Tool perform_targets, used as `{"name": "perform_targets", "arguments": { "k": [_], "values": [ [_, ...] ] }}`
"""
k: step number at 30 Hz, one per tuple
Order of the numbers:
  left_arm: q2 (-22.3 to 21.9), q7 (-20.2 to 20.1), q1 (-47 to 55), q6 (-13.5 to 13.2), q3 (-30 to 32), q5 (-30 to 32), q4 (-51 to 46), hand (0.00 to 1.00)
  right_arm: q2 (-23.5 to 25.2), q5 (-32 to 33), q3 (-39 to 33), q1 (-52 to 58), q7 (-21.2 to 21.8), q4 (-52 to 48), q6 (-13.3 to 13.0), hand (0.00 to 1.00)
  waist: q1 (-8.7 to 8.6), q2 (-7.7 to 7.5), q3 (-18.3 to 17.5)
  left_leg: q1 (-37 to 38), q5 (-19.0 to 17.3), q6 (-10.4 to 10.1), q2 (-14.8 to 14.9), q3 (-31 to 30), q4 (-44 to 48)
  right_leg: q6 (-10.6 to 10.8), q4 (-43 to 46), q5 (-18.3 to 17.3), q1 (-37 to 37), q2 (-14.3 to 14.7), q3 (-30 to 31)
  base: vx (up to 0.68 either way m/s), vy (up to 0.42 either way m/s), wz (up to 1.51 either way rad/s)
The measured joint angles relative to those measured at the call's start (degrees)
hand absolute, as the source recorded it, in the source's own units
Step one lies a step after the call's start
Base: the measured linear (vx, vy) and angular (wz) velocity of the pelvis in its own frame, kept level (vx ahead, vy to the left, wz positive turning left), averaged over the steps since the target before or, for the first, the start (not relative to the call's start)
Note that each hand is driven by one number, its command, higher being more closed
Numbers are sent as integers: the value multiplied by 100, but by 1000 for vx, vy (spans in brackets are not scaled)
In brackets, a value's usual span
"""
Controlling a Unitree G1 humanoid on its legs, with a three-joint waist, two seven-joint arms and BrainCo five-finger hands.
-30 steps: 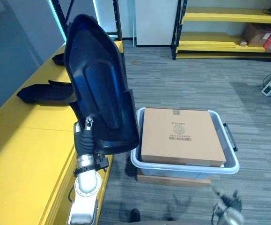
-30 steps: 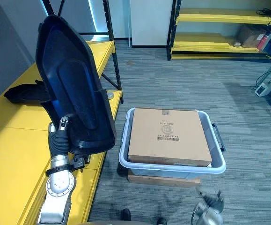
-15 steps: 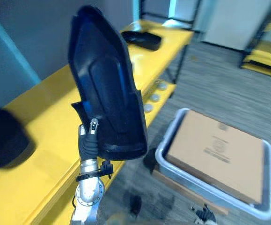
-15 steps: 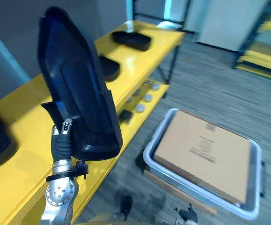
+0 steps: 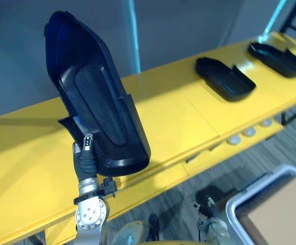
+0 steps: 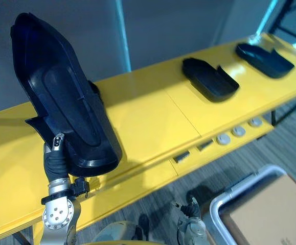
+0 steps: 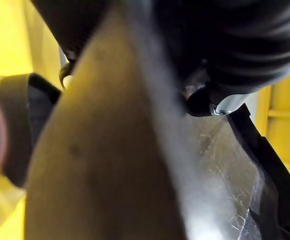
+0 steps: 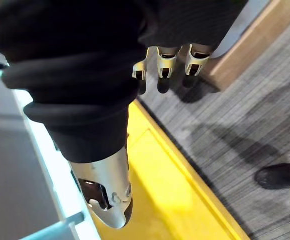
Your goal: Walk over and take plastic housings, then place them on the shelf
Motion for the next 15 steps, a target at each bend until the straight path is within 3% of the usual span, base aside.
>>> {"name": "perform_targets", "arguments": {
  "k": [2, 5, 8, 9, 12, 15],
  "values": [
    [-1, 27, -20, -1, 2, 10, 12, 100, -19, -1, 15, -1, -7, -53, -7, 0, -146, -15, -10, 123, 2, -2, -89, -471, 70, 115, -587, -69, -334, 350, 776, 188, -10, 124],
    [-2, 118, -17, -1, -2, 75, 60, 100, -47, 1, 27, 10, -22, -44, -4, 0, -147, -95, -53, 198, -29, -57, -256, -905, 71, 101, -1116, 11, -472, 539, 1458, 149, -88, 116],
    [-5, 194, 71, -7, 36, 125, 107, 100, -41, 5, 42, -7, -25, -41, -3, 0, -87, -275, -170, 158, -133, -234, -343, -1253, 200, -93, -1939, 403, -210, 567, 1141, 69, -188, 64],
    [-32, 197, 115, -11, 15, 125, 174, 100, -53, 6, 23, -42, -29, -43, -15, 0, -81, -262, -215, 82, -202, -347, -267, -1377, 317, 113, -2193, 469, -74, 676, 977, 56, -243, 43],
    [-47, 119, 111, -12, -7, 122, 439, 100, -34, 8, 18, -35, -31, -42, -18, 0, 1, -217, -279, 24, -271, -540, 8, -1507, 333, -4, -2598, 618, 95, 995, 763, 43, -251, 15],
    [-42, 72, 104, -11, -96, 123, 625, 100, -27, 10, -35, 104, -42, -26, -18, 0, -26, -201, -306, 32, -183, -732, 101, -1542, 216, -81, -2771, 665, 227, 1095, 569, 41, -193, 21]
  ]
}}
